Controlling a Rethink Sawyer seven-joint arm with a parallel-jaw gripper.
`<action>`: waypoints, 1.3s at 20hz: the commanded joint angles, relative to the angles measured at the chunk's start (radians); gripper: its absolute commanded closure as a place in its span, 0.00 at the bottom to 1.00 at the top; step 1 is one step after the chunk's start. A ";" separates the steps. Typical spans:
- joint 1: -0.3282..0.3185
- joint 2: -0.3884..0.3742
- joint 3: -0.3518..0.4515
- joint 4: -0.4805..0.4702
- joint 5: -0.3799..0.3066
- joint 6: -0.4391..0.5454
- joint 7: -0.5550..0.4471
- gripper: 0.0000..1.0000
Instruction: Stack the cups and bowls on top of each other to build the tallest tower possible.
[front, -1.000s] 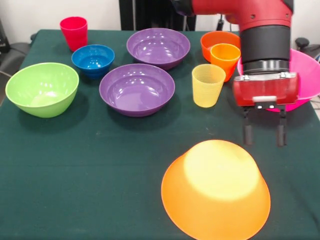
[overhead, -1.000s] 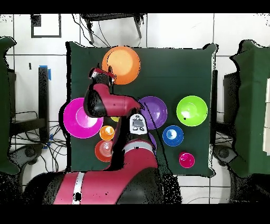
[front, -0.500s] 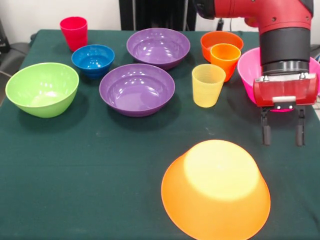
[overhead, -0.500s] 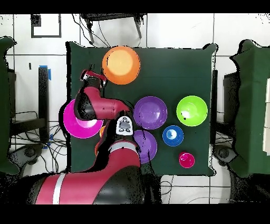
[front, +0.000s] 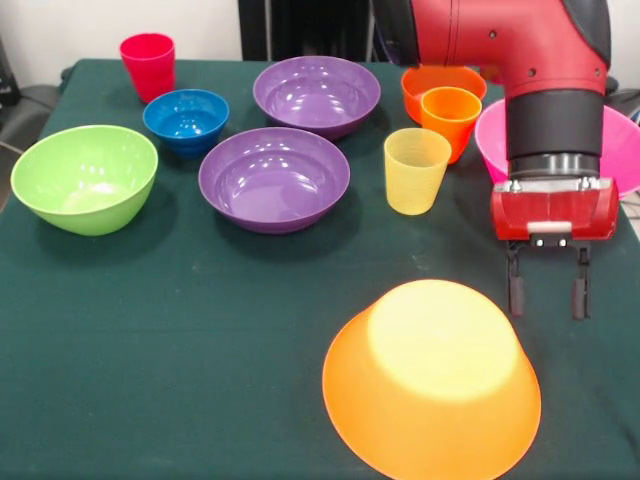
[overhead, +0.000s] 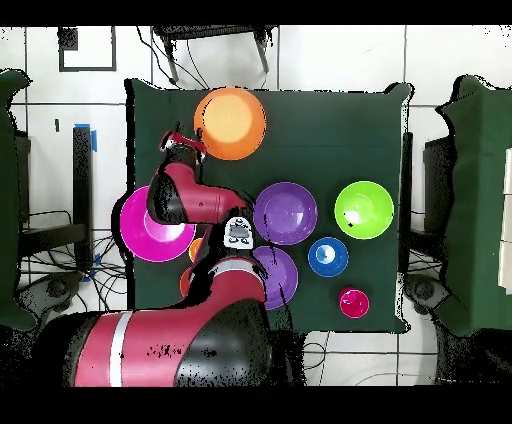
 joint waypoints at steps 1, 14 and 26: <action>0.003 0.077 0.065 -0.090 0.050 -0.017 0.145 0.00; 0.038 0.083 0.041 -0.113 0.111 -0.003 0.128 0.00; 0.025 0.033 0.058 -0.119 0.075 0.003 0.139 0.00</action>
